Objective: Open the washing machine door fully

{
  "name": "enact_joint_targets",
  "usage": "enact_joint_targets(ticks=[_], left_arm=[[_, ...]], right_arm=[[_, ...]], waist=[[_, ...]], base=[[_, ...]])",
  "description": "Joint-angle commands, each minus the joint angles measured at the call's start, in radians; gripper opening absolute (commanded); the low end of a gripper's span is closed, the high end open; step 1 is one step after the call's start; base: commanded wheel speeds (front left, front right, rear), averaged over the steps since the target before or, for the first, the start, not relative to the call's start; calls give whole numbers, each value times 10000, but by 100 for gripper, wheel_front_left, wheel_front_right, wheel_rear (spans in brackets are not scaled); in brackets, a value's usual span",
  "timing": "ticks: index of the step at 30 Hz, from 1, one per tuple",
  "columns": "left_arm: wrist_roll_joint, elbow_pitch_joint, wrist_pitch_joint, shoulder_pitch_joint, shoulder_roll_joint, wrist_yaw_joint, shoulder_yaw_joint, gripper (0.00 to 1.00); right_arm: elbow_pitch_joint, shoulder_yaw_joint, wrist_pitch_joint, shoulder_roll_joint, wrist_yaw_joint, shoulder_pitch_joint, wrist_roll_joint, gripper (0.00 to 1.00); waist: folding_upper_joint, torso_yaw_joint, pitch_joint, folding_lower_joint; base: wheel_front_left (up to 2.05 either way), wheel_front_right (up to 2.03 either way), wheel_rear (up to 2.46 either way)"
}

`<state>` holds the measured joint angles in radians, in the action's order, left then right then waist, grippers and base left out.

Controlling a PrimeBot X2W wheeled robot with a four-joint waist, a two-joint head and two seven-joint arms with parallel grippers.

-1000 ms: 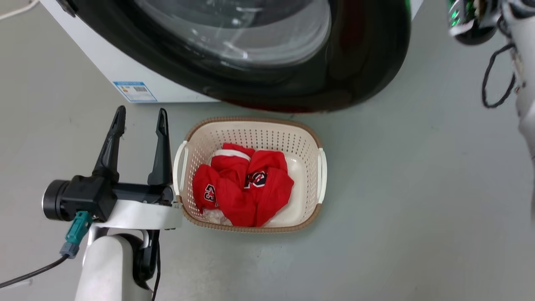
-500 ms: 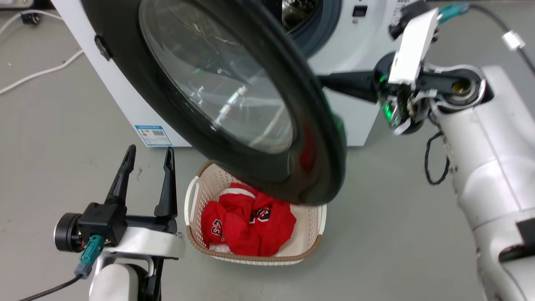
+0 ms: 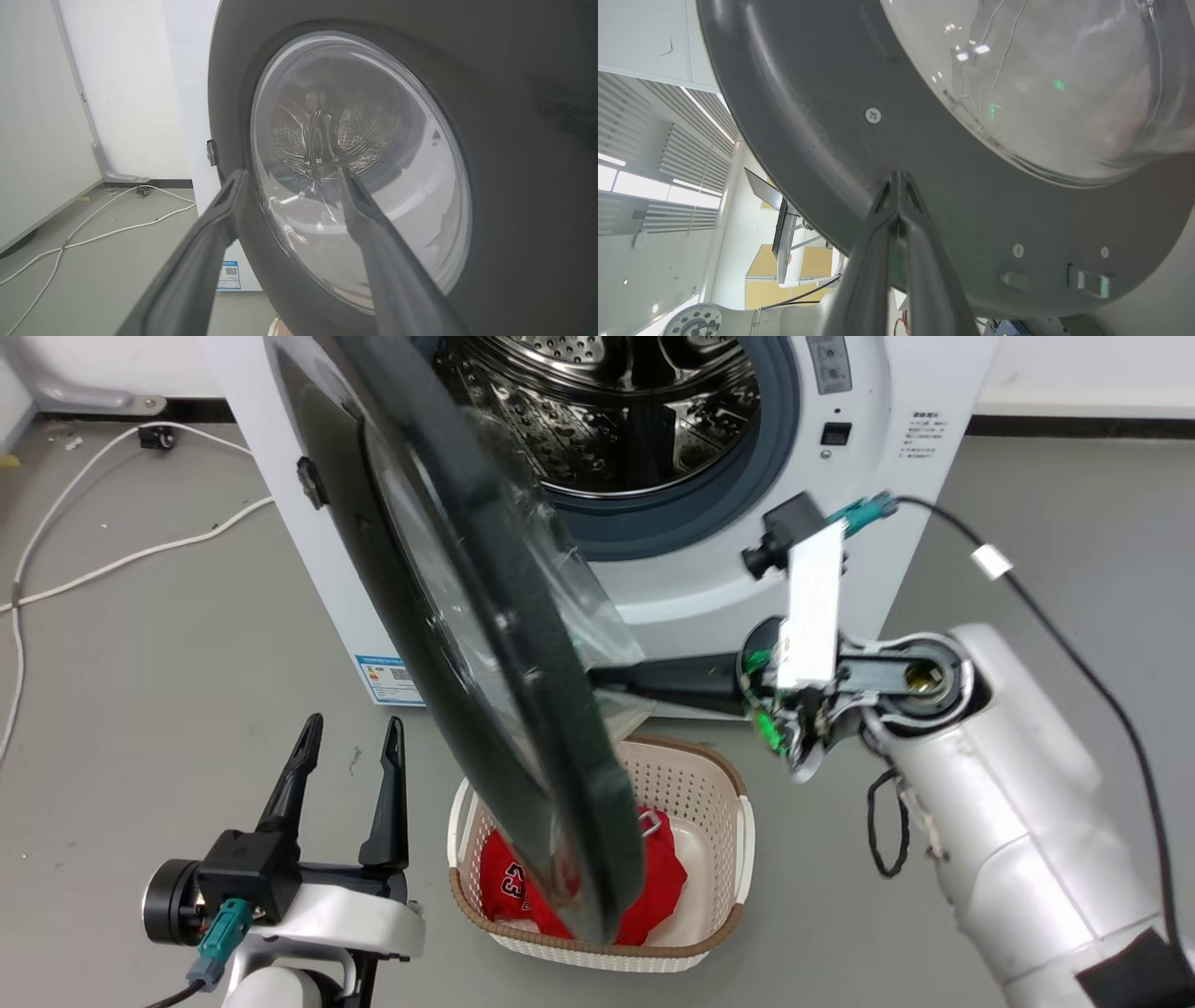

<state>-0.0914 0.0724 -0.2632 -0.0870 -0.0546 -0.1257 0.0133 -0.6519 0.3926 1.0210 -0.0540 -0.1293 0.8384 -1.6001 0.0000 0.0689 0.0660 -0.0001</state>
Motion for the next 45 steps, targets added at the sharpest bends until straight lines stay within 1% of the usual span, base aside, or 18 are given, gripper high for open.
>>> enact_joint_targets(ticks=[1,7,11,14,18,19,20,21,25,30,33,35,37,40,41,43,45], left_arm=[[-5,8,-20,93,18,28,9,100],[-45,-17,-20,160,30,87,-21,100],[-51,-57,-20,202,35,100,31,100],[-27,-34,-20,209,36,112,56,100],[9,11,-20,211,38,110,96,100],[23,3,-19,243,38,113,124,100],[40,10,-20,281,37,116,146,100],[51,19,-20,324,39,123,166,100],[81,12,-20,463,40,146,264,100],[61,88,-20,562,40,146,323,100],[40,124,-20,562,40,140,321,100],[27,131,-20,573,38,155,342,100],[8,128,-19,584,39,161,367,100],[-17,110,-20,604,42,169,403,100],[-29,96,-19,614,41,177,426,100],[-48,80,-20,622,42,171,451,100],[-55,67,-20,605,41,171,467,100]], right_arm=[[130,192,-79,67,-25,-200,-102,0],[531,1118,-820,66,-25,-530,-694,0],[891,1434,-1542,62,-25,-719,-1119,0],[1225,1508,-2437,58,-25,-1016,-1457,0],[1704,1080,-4095,45,-25,-1582,-1671,0],[1806,888,-4584,42,-25,-1747,-1600,12],[1892,657,-5086,37,-25,-1944,-1575,49],[1991,469,-5518,40,-25,-2139,-1541,100],[2395,-343,-7456,45,-25,-2917,-1364,100],[2807,-1046,-9596,42,-25,-4005,-1022,100],[2995,-1554,-10852,37,-25,-4631,-679,100],[3096,-1877,-11741,-102,-25,-5004,-254,100],[3065,-2130,-12470,-363,-25,-5320,499,100],[2975,-2676,-12834,-691,-25,-5607,2189,100],[3052,-3217,-12849,-679,-25,-5674,2920,100],[3386,-4242,-12844,-524,-25,-5861,4733,100],[3925,-5015,-12848,-281,-25,-6041,6563,100]], waist=[[0,43,-40,1],[0,130,-40,1],[0,38,-26,1],[0,-43,-59,1],[0,-129,-157,1],[0,-164,-175,1],[0,-197,-218,1],[0,-241,-259,1],[0,-431,-351,1],[0,-583,-454,1],[0,-641,-494,1],[0,-685,-512,1],[0,-736,-514,1],[0,-808,-501,1],[0,-840,-491,1],[0,-886,-488,1],[0,-912,-475,1]], base=[[0,0,0],[0,0,0],[0,0,0],[0,0,0],[0,0,0],[0,0,0],[0,0,0],[0,0,0],[0,0,0],[0,0,0],[0,0,0],[0,0,0],[0,0,0],[0,0,0],[0,0,0],[0,0,0],[0,0,0]])
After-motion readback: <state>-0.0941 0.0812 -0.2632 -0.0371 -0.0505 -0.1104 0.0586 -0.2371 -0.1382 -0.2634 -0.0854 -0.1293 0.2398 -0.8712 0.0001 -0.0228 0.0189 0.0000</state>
